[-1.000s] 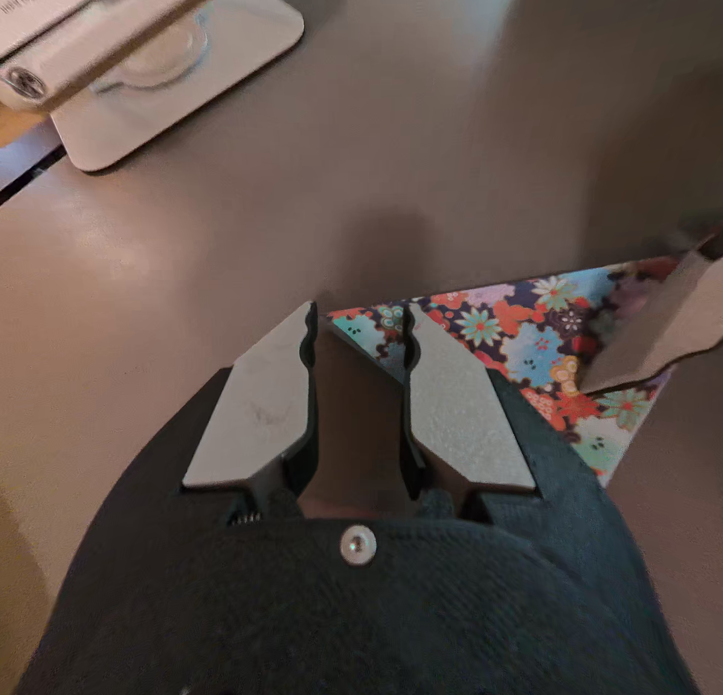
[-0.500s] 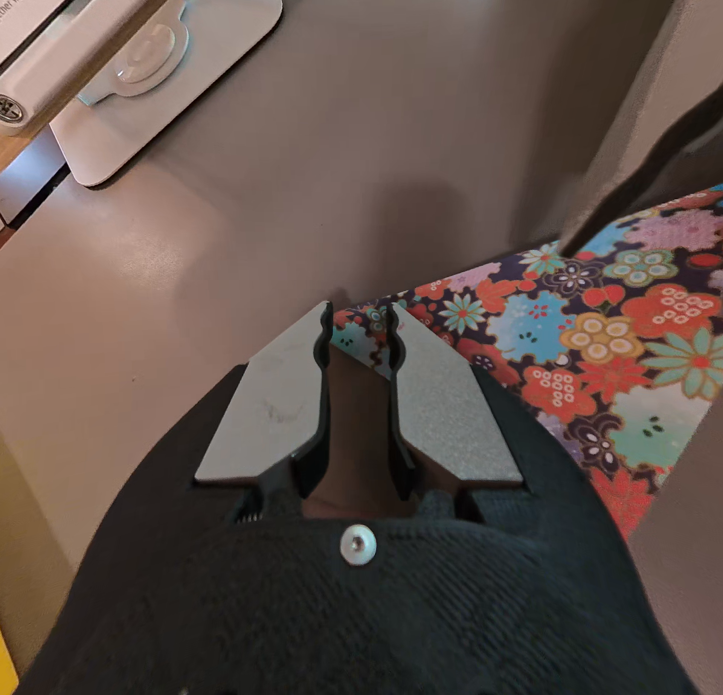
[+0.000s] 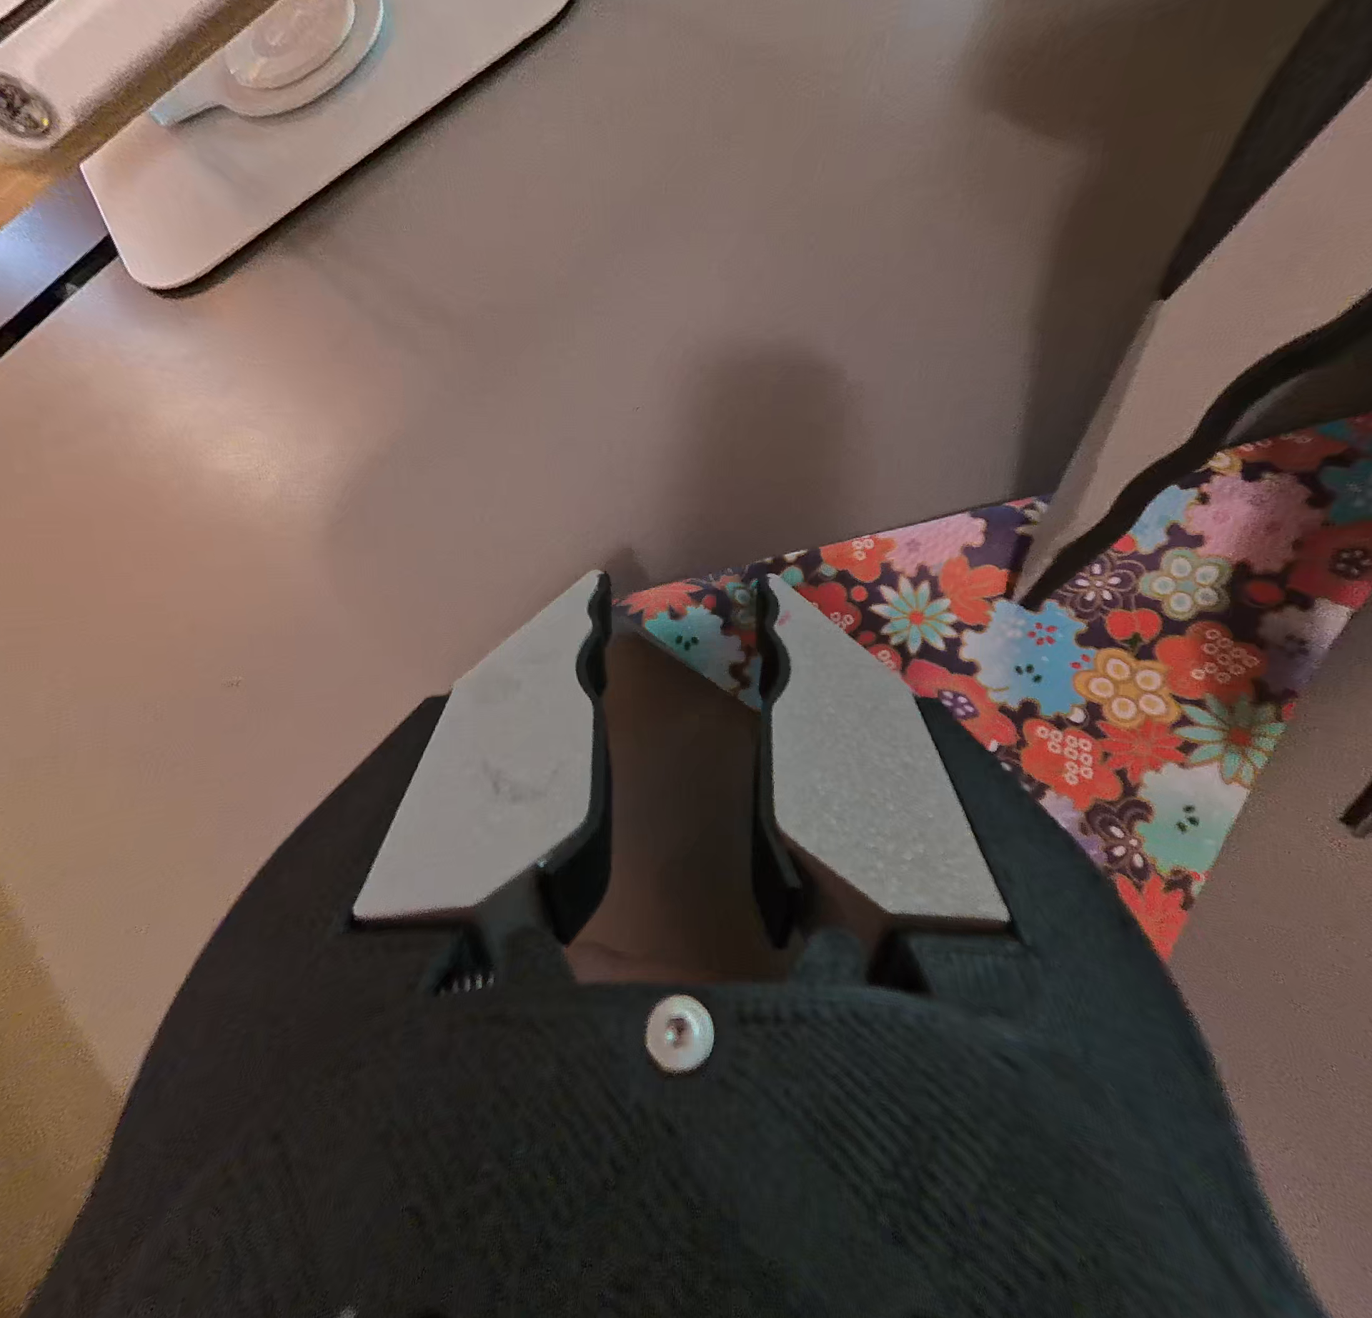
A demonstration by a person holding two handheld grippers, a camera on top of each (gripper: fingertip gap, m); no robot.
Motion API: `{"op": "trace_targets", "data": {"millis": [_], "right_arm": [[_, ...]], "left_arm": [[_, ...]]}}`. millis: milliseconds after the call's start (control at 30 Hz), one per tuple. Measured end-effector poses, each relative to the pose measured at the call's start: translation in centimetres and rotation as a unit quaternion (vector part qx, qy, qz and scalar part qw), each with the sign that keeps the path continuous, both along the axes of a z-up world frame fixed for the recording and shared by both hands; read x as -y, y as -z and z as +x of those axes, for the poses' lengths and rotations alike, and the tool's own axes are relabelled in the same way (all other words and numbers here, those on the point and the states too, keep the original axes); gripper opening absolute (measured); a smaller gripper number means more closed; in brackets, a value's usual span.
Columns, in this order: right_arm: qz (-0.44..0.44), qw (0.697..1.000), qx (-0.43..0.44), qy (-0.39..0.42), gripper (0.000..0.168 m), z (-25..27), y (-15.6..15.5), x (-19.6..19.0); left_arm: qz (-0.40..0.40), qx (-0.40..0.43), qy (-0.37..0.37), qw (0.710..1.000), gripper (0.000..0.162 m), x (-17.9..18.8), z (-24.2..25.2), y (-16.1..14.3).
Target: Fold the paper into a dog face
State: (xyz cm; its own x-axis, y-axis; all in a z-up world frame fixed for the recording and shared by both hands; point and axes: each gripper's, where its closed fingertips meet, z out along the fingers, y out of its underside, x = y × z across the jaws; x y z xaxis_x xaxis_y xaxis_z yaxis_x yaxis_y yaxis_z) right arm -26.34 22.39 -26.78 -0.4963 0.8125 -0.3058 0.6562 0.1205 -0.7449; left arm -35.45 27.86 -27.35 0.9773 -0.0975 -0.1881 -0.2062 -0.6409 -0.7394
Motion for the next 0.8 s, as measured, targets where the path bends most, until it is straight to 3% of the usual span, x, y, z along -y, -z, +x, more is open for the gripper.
{"op": "trace_targets", "data": {"millis": [333,800], "right_arm": [[0.009,1.000,-0.003,0.003,0.056,0.1,0.1,-0.2],[0.012,1.000,-0.002,0.014,0.050,0.0,0.2,-0.4]], "left_arm": [[-0.004,0.031,-0.036,0.999,0.049,0.2,-1.5,0.1],[0.002,0.025,-0.102,0.995,0.036,0.6,-4.2,0.0]]}}
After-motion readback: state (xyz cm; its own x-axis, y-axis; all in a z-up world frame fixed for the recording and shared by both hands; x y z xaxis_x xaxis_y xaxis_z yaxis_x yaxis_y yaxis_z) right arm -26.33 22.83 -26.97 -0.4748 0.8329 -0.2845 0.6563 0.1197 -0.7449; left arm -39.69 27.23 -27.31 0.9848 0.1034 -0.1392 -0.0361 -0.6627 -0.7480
